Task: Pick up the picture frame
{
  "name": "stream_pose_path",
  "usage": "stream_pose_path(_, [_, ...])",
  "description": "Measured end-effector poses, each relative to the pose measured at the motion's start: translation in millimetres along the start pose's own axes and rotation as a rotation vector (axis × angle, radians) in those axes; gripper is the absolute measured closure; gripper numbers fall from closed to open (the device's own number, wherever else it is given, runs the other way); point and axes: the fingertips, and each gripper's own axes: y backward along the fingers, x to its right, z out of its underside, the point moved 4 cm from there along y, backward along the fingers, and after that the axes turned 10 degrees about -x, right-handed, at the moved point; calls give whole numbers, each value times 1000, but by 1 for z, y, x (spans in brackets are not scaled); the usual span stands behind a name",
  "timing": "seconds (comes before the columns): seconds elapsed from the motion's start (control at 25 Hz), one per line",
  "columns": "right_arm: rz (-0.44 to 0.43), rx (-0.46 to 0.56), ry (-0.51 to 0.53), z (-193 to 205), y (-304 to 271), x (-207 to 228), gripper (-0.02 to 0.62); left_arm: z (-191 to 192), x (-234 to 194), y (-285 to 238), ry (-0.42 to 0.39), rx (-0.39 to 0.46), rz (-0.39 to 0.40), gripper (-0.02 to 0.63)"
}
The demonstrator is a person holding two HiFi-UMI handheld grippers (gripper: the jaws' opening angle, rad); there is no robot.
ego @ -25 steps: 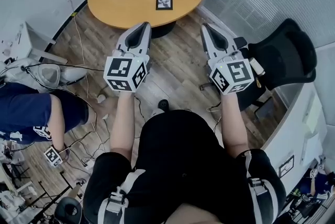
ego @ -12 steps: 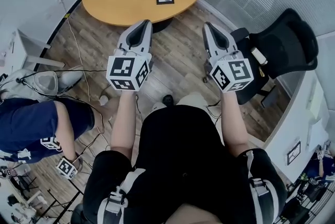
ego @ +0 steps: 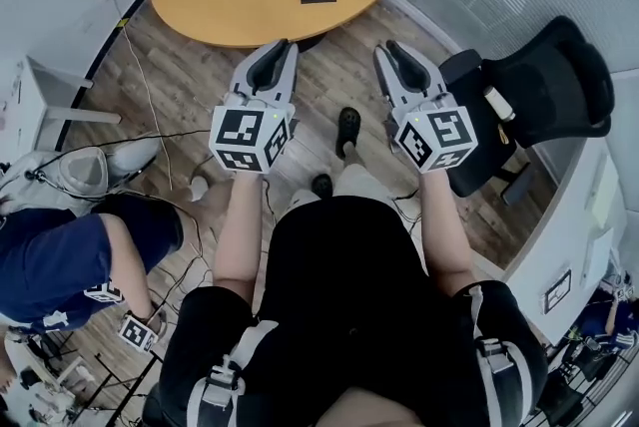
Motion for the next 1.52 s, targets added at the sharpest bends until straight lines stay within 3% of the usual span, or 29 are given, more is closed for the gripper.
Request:
stream_pose_path(0.28, [-39, -4, -21, -14, -57, 33, 479, -12, -31, -49, 15, -28, -11, 508])
stream_pose_path(0.8, [-112, -20, -9, -50, -146, 141, 465, -57, -62, -168, 27, -47, -88, 499])
stream_pose_path(1.12, [-153, -59, -25, -47, -191, 189, 463, -47, -73, -222, 68, -91, -137, 499])
stream_pose_path(1.52, [-183, -184, -77, -8, -232, 195, 462, -13, -97, -243, 153, -173, -164, 499])
